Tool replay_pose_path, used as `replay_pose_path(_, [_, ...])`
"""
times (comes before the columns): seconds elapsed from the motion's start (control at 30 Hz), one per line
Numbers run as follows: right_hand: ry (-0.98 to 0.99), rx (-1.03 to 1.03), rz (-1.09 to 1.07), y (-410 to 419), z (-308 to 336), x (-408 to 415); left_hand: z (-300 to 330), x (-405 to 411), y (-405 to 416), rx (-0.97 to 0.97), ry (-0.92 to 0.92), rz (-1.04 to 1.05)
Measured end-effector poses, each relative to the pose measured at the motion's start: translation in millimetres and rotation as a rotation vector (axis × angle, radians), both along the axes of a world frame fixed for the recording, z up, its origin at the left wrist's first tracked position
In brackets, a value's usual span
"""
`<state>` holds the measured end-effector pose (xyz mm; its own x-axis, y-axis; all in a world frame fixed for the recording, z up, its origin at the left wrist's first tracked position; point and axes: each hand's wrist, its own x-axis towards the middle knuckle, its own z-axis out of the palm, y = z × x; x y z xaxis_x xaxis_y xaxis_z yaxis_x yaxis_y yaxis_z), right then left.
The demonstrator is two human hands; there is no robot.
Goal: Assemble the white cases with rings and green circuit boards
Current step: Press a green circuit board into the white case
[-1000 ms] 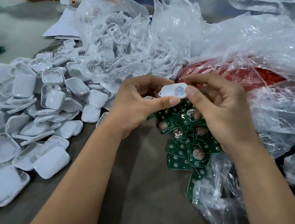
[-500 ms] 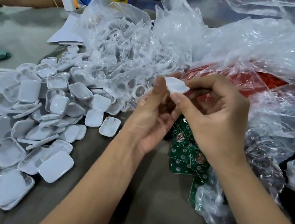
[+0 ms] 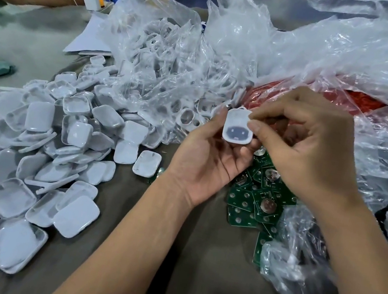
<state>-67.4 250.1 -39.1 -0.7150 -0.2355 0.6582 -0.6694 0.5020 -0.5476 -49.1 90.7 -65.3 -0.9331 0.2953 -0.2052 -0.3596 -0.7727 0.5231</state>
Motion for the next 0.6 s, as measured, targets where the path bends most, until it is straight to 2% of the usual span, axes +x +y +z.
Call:
replay_pose_path(0.4, [-0.030, 0.123, 0.028, 2.1, 5.4, 6.4, 0.9, 1.8, 2.6, -0.078, 0.076, 0.004])
replay_pose_path(0.6, [-0.069, 0.111, 0.041, 2.3, 5.2, 6.1, 1.1, 1.7, 1.6, -0.070, 0.094, -0.003])
